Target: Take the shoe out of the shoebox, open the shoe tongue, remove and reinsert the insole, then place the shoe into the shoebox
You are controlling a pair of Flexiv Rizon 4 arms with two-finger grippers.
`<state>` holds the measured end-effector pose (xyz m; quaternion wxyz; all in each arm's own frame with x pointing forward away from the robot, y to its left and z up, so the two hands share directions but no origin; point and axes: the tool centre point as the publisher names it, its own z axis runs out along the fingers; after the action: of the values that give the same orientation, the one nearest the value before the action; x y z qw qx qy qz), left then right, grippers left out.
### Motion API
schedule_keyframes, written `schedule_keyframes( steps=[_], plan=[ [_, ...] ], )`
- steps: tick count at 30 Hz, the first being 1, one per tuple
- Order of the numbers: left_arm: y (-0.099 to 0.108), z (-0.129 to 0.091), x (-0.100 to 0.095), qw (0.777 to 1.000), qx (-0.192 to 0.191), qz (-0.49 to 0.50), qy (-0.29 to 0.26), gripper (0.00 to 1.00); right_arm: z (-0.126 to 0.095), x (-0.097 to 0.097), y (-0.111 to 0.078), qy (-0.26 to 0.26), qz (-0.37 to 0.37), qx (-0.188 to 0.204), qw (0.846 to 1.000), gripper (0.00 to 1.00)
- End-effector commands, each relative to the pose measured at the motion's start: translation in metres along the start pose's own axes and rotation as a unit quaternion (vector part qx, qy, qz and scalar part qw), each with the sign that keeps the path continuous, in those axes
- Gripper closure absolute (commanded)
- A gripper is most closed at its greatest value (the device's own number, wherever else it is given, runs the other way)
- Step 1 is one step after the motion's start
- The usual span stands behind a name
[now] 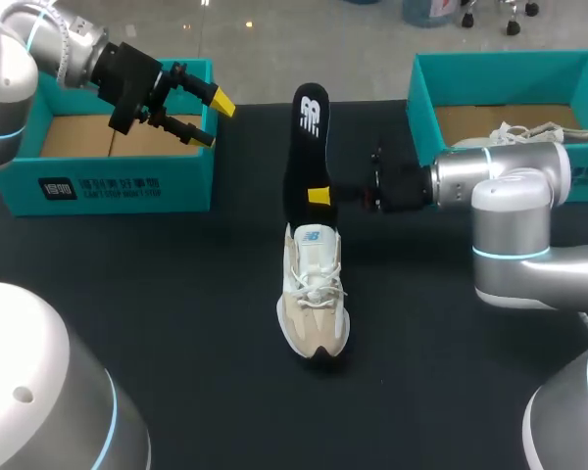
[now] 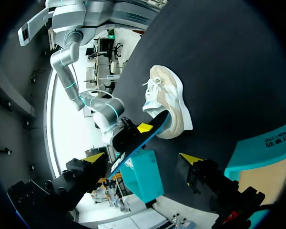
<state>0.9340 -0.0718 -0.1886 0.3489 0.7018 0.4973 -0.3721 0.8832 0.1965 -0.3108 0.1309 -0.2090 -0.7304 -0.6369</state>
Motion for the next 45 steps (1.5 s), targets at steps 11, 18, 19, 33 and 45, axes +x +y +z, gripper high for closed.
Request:
schedule_keyframes(
  steps=[11, 18, 19, 33, 45],
  plan=[
    [0.000, 0.000, 0.000, 1.000, 0.000, 0.000, 0.001, 0.00, 0.002, 0.000, -0.016, -0.003, 0.022, 0.007, 1.000, 1.00],
    [0.000, 0.000, 0.000, 1.000, 0.000, 0.000, 0.001, 0.00, 0.007, 0.002, -0.021, 0.000, 0.039, 0.004, 0.999, 1.00],
    [0.000, 0.000, 0.000, 1.000, 0.000, 0.000, 0.001, 0.00, 0.007, 0.003, -0.021, 0.000, 0.040, 0.004, 0.999, 1.00],
    [0.000, 0.000, 0.000, 1.000, 0.000, 0.000, 0.001, 0.00, 0.010, 0.005, -0.037, -0.009, 0.070, 0.032, 0.997, 1.00],
    [0.000, 0.000, 0.000, 1.000, 0.000, 0.000, 0.001, 0.00, 0.010, 0.011, -0.044, -0.022, 0.073, 0.033, 0.997, 1.00]
  ],
)
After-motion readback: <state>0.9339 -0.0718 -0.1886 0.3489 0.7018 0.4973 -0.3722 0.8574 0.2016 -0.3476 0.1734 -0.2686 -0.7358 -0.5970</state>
